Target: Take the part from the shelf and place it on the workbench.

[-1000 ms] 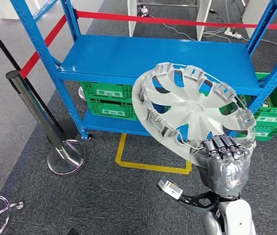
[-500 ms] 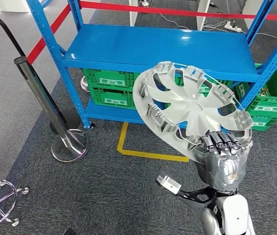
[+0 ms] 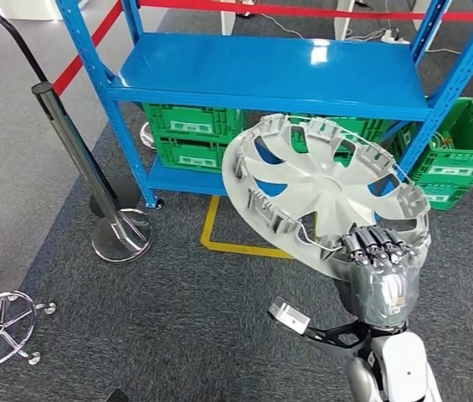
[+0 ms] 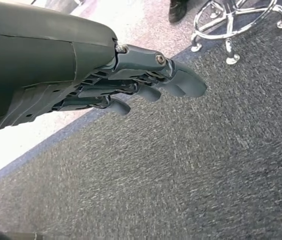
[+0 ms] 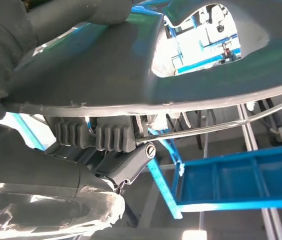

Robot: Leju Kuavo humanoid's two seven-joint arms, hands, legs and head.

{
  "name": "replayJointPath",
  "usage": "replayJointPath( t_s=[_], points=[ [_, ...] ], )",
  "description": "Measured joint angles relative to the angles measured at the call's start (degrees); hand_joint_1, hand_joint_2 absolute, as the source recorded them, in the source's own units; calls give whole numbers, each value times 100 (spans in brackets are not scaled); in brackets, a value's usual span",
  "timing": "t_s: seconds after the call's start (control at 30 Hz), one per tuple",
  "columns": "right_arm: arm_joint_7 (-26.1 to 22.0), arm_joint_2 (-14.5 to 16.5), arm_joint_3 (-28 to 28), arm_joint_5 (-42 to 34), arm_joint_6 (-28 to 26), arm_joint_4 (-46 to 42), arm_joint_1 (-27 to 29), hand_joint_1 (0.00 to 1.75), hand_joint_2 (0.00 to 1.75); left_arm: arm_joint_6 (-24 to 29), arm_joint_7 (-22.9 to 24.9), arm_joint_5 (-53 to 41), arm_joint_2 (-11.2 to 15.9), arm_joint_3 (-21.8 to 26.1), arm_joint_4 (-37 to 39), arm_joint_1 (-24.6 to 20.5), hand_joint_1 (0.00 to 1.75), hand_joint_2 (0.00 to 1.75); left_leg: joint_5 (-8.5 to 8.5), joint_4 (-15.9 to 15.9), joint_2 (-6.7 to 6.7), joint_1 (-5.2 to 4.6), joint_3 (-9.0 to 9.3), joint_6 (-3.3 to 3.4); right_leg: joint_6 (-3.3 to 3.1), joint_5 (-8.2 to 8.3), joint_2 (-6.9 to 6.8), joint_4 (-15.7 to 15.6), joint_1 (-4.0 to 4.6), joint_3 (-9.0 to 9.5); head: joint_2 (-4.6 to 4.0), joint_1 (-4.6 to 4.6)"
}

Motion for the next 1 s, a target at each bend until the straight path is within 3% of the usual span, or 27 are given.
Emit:
replayJointPath(
  t_s=[0.07,0.13,0.17,0.2,0.23,0.3,0.37,0.43,0.5,0.53,0.6,0.67,0.7,0.73,0.77,0.8,0.87,0.9,0.93,1.0],
  points=[
    [22,-9,10,0,-2,9,-12,175,175,-1,0,-3,6,18,0,3,0,175,-457,412,-10,19,-144,-62,-113,111,-19,1,-11,-123,0,-24],
    [43,-16,16,0,-4,25,-16,175,175,-2,-1,-5,1,34,0,2,0,175,-998,1175,-11,34,-320,-97,-161,224,-25,18,10,-276,0,-41],
    [48,-19,18,0,-4,33,-16,175,175,-2,-1,-5,0,41,0,1,0,175,-1116,1477,-11,37,-355,-98,-169,277,-27,32,22,-355,0,-41],
    [50,-21,19,0,-5,41,-16,175,175,-2,-1,-5,0,45,0,0,0,175,-1106,1626,-12,37,-316,-87,-172,327,-27,49,37,-438,0,-43],
    [53,-23,20,0,-7,46,-16,175,175,-2,-1,-6,1,48,0,-2,0,175,-985,1561,-12,33,-176,-60,-171,374,-23,68,54,-519,0,-44],
    [53,-26,24,0,-10,54,-17,175,175,-2,-2,-7,6,51,-2,-14,0,175,-720,920,-22,2,353,55,-167,464,-15,95,82,-648,0,-41],
    [54,-29,26,0,-13,58,-26,175,175,-1,-7,-8,17,53,-10,-37,0,175,-703,137,-38,-47,870,165,-137,561,-19,100,93,-719,0,-36],
    [57,-31,27,0,-15,62,-41,175,175,0,-12,-8,26,58,-15,-46,0,175,-729,-197,-47,-94,1028,191,-80,678,-32,71,70,-760,0,-40],
    [59,-36,28,0,-15,68,-46,175,175,-1,-14,-8,22,65,-15,-36,0,175,-597,-273,-33,-95,956,204,-16,735,-26,36,52,-801,0,-42],
    [60,-42,29,0,-15,73,-45,175,175,-1,-14,-9,21,67,-16,-34,0,175,-515,-308,-21,-80,902,222,17,639,-15,73,52,-839,0,-40],
    [59,-62,29,0,-16,87,-48,175,175,-3,-15,-11,18,70,-17,-38,0,175,-361,-336,4,-51,756,249,70,131,-2,470,44,-974,0,-23],
    [58,-78,30,0,-16,106,-54,175,175,-4,-16,-14,11,71,-17,-38,0,175,-226,-304,9,-52,553,258,108,-387,-4,1232,30,-1117,0,-9],
    [57,-86,31,-1,-16,118,-53,175,175,-4,-16,-14,6,71,-17,-37,0,175,-156,-284,15,-51,445,252,122,-458,-3,1540,24,-1123,0,-8],
    [57,-93,31,-1,-15,130,-53,175,175,-4,-16,-14,1,71,-17,-37,0,175,-89,-264,21,-49,340,242,136,-383,-4,1670,17,-1051,0,-8],
    [58,-100,31,-1,-15,138,-55,175,175,-5,-17,-14,-3,71,-17,-37,0,175,-26,-241,25,-44,238,227,148,-220,-4,1606,9,-893,0,-8],
    [59,-105,31,-1,-15,143,-58,175,175,-9,-19,-14,-7,71,-17,-38,0,175,33,-211,26,-36,145,205,161,-61,-5,1345,-1,-635,0,-9],
    [60,-110,35,0,-15,144,-78,175,175,-15,-23,-15,-8,70,-20,-38,0,175,144,-133,22,-39,-19,147,159,-74,0,493,-4,5,0,-8],
    [60,-111,38,0,-14,146,-84,175,175,-17,-28,-16,-6,72,-22,-37,0,175,211,-102,18,-44,-73,121,138,-151,6,156,2,204,0,-9],
    [62,-113,41,0,-14,149,-87,175,175,-17,-32,-16,-4,73,-24,-36,0,175,275,-87,17,-48,-112,100,107,-234,14,-36,16,294,0,-9],
    [69,-117,43,0,-13,156,-85,175,175,-17,-39,-17,3,78,-24,-30,0,175,360,-82,8,-33,-151,54,13,-192,11,-43,25,194,0,-7]
  ],
)
